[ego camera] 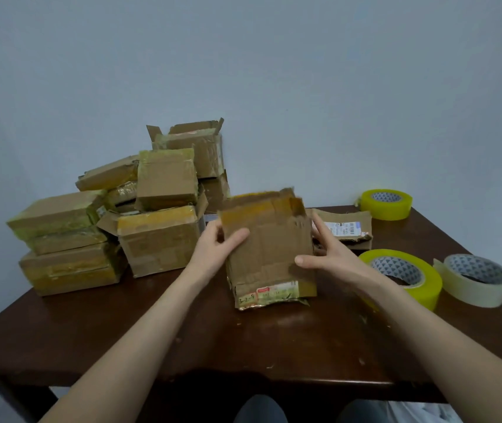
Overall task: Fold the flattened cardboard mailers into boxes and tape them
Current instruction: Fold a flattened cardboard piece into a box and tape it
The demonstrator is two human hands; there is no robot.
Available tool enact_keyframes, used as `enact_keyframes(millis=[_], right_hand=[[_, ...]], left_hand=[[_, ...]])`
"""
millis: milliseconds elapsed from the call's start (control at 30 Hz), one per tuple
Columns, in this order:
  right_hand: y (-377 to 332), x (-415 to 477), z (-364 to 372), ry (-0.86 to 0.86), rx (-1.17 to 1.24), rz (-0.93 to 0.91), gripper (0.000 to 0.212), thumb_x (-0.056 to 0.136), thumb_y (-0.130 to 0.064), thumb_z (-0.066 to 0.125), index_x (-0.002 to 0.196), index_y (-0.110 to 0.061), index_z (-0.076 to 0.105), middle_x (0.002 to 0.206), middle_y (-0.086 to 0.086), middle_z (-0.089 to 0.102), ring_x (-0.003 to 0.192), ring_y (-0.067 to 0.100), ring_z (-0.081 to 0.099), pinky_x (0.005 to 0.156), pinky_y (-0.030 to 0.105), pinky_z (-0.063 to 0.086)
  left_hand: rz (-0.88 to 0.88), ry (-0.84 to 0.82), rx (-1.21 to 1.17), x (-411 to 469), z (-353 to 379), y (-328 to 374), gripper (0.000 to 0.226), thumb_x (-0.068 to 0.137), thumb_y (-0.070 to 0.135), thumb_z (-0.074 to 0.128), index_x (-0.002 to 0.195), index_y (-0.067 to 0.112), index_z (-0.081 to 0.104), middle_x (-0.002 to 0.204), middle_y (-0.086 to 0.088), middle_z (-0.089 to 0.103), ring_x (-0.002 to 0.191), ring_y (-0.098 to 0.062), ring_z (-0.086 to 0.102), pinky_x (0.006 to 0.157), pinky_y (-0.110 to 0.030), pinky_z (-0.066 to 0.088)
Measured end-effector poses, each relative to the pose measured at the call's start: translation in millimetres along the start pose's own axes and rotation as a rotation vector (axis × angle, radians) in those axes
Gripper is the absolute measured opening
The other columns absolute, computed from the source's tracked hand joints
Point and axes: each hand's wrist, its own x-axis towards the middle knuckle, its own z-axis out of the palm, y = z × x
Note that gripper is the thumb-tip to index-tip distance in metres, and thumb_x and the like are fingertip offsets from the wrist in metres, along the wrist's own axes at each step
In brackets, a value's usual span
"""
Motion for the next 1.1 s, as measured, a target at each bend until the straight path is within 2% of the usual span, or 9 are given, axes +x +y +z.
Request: enact_keyframes(millis=[67, 167, 267, 367, 467, 633, 800, 967, 1100], right_hand=[[9.3, 2.0, 1.9, -0.046, 0.218, 0.105, 0.124, 0.052, -0.049, 0.089, 0.149, -0.049, 0.012, 0.152, 0.002, 0.035, 0.131, 0.023, 0.047, 0.110, 0.046, 0.036], [-8.1, 3.8, -2.0, -0.021, 0.404, 0.194, 0.082, 0.069, -0.041, 0.080, 0.140, -0.039, 0.040, 0.124, 0.001, 0.063, 0.104, 0.024, 0.066, 0.084, 0.041, 0.053], [-34.4, 9.7, -13.1, 0.005, 0.495, 0.426, 0.045, 0.080, -0.056, 0.063, 0.109, -0.021, 0.059, 0.082, 0.005, 0.071, 0.071, 0.022, 0.070, 0.060, 0.033, 0.057], [-48.4, 11.3, -23.9, -0.013, 0.603, 0.560, 0.058, 0.084, -0.064, 0.055, 0.110, -0.012, 0.057, 0.092, 0.019, 0.070, 0.075, 0.036, 0.072, 0.055, 0.043, 0.060], [-50.1, 11.4, -26.3, -0.059, 0.679, 0.581, 0.085, 0.083, -0.070, 0.049, 0.141, -0.011, 0.035, 0.129, 0.033, 0.053, 0.091, 0.047, 0.068, 0.058, 0.040, 0.061], [-63.8, 9.9, -12.5, -0.021, 0.358, 0.435, 0.079, 0.084, -0.075, 0.037, 0.136, -0.017, 0.043, 0.088, 0.018, 0.072, 0.066, 0.019, 0.072, 0.041, 0.020, 0.050], [-71.0, 5.8, -4.8, 0.230, -0.068, 0.067, 0.048, 0.090, -0.066, 0.040, 0.082, -0.021, 0.055, 0.074, -0.002, 0.049, 0.069, 0.014, 0.047, 0.058, 0.023, 0.039], [-37.7, 2.4, 2.2, 0.206, -0.049, -0.224, 0.046, 0.090, -0.057, 0.036, 0.127, -0.038, 0.054, 0.122, -0.011, 0.054, 0.101, 0.012, 0.054, 0.092, 0.025, 0.046], [-25.4, 15.1, -3.4, 0.055, -0.392, -0.195, 0.037, 0.092, -0.043, 0.057, 0.128, -0.036, 0.058, 0.135, -0.010, 0.044, 0.118, 0.004, 0.044, 0.091, 0.019, 0.034]], left_hand=[[-0.090, 0.073, -0.115, 3.9, -0.3, 17.3, 0.029, 0.088, 0.043, 0.060, 0.111, 0.025, 0.058, 0.112, 0.001, 0.065, 0.106, -0.019, 0.063, 0.087, -0.034, 0.053], [-0.309, 0.030, -0.089, 13.0, -5.1, 38.1, 0.045, 0.093, 0.059, 0.039, 0.109, 0.022, 0.059, 0.100, 0.002, 0.066, 0.092, -0.016, 0.063, 0.071, -0.030, 0.051], [-0.243, 0.092, -0.037, 19.8, -18.8, 29.2, 0.055, 0.095, 0.062, 0.030, 0.135, 0.026, 0.044, 0.129, 0.007, 0.053, 0.114, -0.020, 0.056, 0.088, -0.036, 0.051], [0.011, -0.010, 0.028, 15.3, -30.3, 13.7, 0.054, 0.090, 0.058, 0.045, 0.140, 0.038, 0.039, 0.141, 0.020, 0.039, 0.132, -0.007, 0.038, 0.104, -0.029, 0.036], [-0.007, -0.261, 0.025, -3.0, -27.9, 6.9, 0.093, 0.059, 0.085, 0.057, 0.141, 0.050, 0.033, 0.145, 0.025, 0.036, 0.138, -0.003, 0.029, 0.105, -0.023, 0.030], [0.099, -0.122, 0.088, -18.9, -5.8, 24.6, 0.090, 0.072, 0.064, 0.061, 0.149, 0.038, 0.022, 0.147, 0.017, 0.029, 0.132, -0.004, 0.032, 0.105, -0.026, 0.031], [0.039, 0.187, -0.032, 9.3, -1.8, 41.3, 0.030, 0.093, 0.029, 0.058, 0.119, 0.017, 0.054, 0.094, 0.004, 0.063, 0.079, -0.001, 0.059, 0.070, -0.015, 0.048], [-0.129, 0.115, 0.090, 29.2, 0.3, 15.5, 0.022, 0.088, 0.016, 0.067, 0.109, 0.013, 0.061, 0.104, -0.003, 0.068, 0.097, -0.016, 0.064, 0.080, -0.025, 0.051], [-0.168, 0.022, 0.096, 28.4, 9.1, 5.9, 0.014, 0.091, 0.017, 0.063, 0.105, 0.017, 0.062, 0.103, -0.002, 0.068, 0.090, -0.012, 0.065, 0.069, -0.017, 0.049]])
